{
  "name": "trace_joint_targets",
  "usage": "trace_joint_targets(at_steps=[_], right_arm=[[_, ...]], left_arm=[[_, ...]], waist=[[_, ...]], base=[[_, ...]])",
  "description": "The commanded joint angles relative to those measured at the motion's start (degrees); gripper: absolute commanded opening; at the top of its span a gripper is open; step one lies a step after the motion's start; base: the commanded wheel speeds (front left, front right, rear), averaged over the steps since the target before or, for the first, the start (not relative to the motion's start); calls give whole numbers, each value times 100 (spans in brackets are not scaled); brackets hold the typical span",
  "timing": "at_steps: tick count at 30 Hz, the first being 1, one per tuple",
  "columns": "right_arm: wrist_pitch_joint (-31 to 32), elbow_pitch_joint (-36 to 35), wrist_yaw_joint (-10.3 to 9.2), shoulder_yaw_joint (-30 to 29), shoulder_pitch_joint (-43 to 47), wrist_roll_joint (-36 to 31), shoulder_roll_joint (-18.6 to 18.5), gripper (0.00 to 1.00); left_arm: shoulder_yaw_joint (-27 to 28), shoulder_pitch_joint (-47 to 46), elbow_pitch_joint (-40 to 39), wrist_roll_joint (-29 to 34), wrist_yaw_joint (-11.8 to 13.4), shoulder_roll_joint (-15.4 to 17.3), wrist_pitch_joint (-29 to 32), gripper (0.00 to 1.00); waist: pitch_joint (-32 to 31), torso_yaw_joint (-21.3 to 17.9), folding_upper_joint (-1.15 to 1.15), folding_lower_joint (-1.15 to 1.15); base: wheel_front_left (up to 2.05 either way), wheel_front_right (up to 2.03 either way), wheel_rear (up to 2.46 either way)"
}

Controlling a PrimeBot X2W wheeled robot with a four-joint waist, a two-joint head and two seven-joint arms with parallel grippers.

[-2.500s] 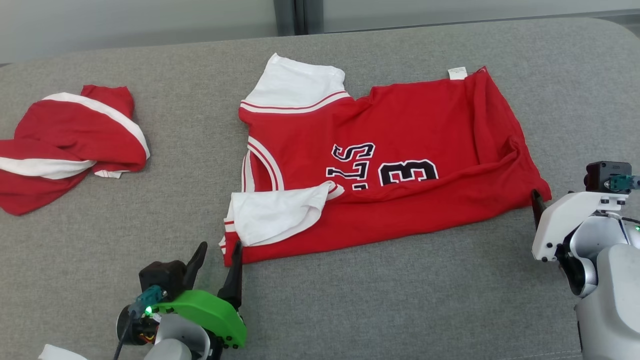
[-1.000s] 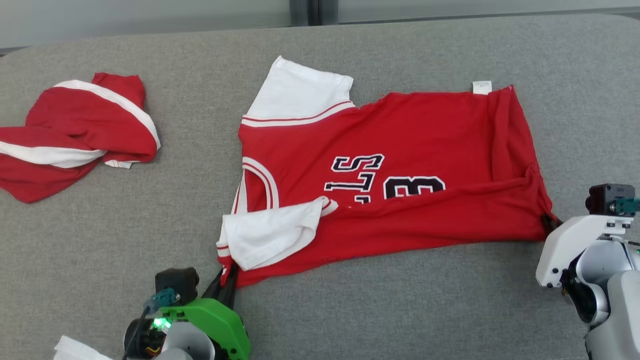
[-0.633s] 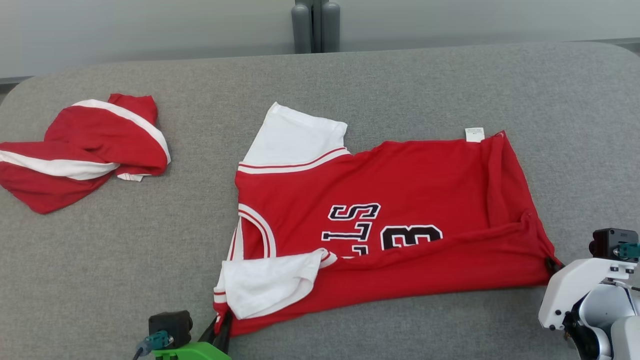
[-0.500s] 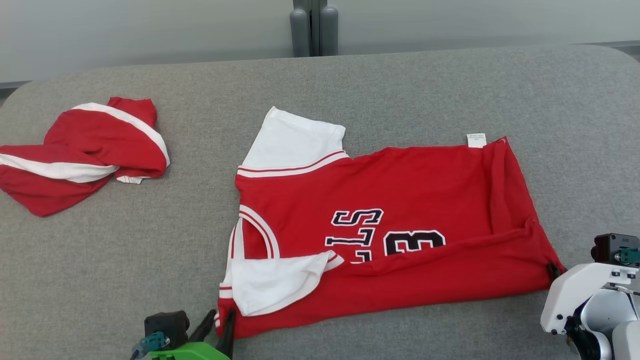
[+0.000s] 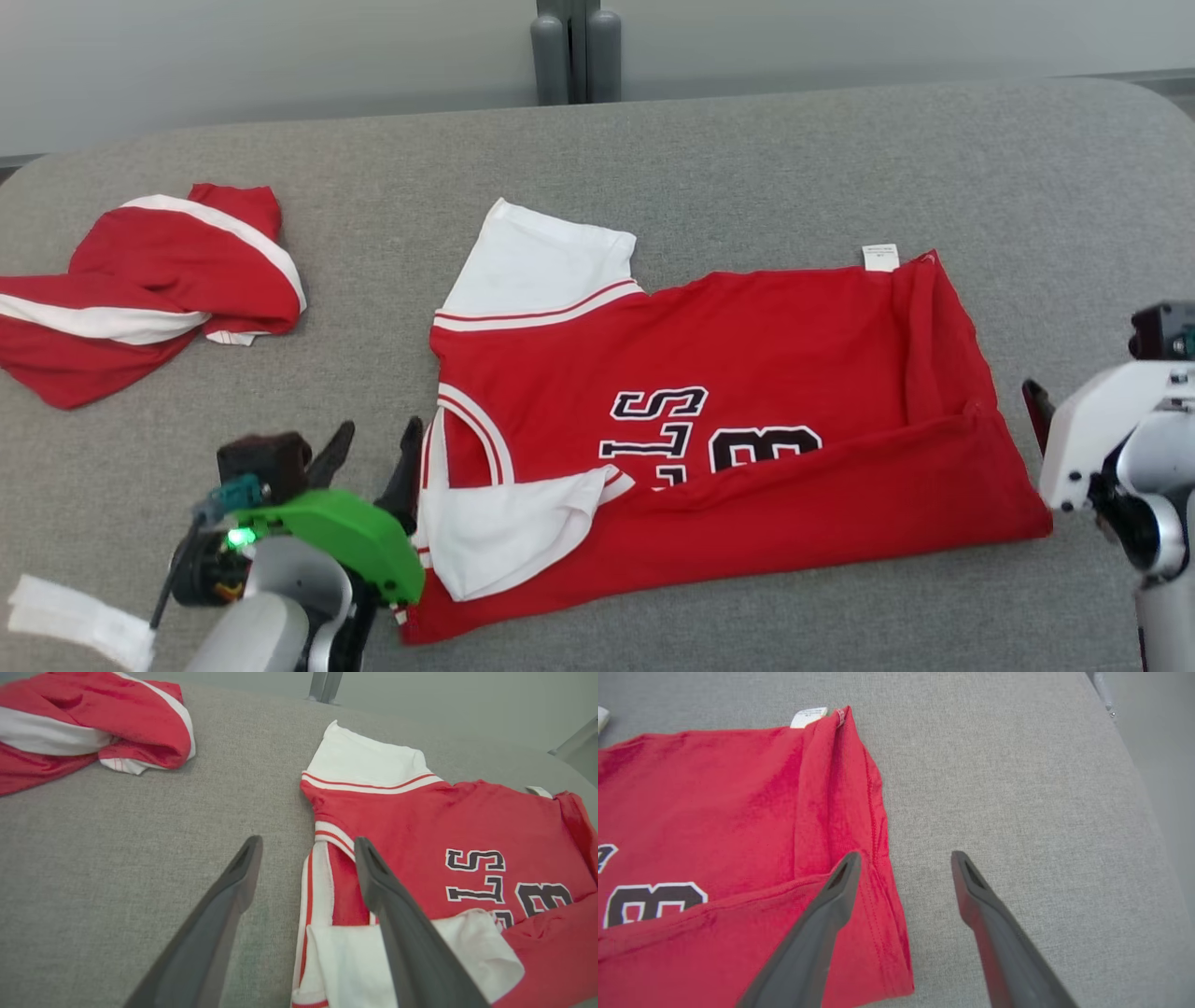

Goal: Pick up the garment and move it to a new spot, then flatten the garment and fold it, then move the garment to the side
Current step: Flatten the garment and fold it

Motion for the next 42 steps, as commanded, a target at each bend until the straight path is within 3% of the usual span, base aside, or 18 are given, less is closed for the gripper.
trace_joint_targets(at_steps=[1,8,16,25,36,37,38,39,42], right_arm=[[152,3,-9,119,-301,106,-48,100],[703,670,-7,693,-1951,355,-348,100],[788,1748,-8,1293,-3411,470,-535,100],[458,2128,-8,1783,-3872,762,-602,100],[292,1973,-8,2235,-4126,1072,-783,100],[285,1954,-8,2263,-4140,1104,-801,100],[296,1924,-8,2309,-4168,1134,-820,100],[306,1899,-8,2340,-4199,1149,-840,100],[400,1814,-8,2451,-4251,1183,-980,100]], left_arm=[[33,-368,135,-2,-60,22,89,100],[-23,-2120,1204,-26,-213,-170,848,100],[-155,-3631,2374,8,-419,-374,1473,100],[-278,-4626,3399,168,-309,-656,1605,100],[-447,-5198,4304,419,-172,-683,1455,100],[-468,-5222,4355,450,-173,-680,1428,84],[-519,-5265,4406,498,-201,-674,1393,18],[-559,-5284,4454,547,-201,-667,1369,0],[-603,-5272,4585,541,-165,-750,1243,0]], waist=[[184,-129,0,0],[781,-328,0,0],[1462,-556,0,0],[1875,-762,0,0],[2125,-913,0,0],[2143,-909,0,0],[2168,-905,0,0],[2192,-901,0,0],[2268,-847,0,0]], base=[[0,0,0],[0,0,0],[0,0,0],[0,0,0],[0,0,0],[0,0,0],[0,0,0],[0,0,0],[0,0,0]])
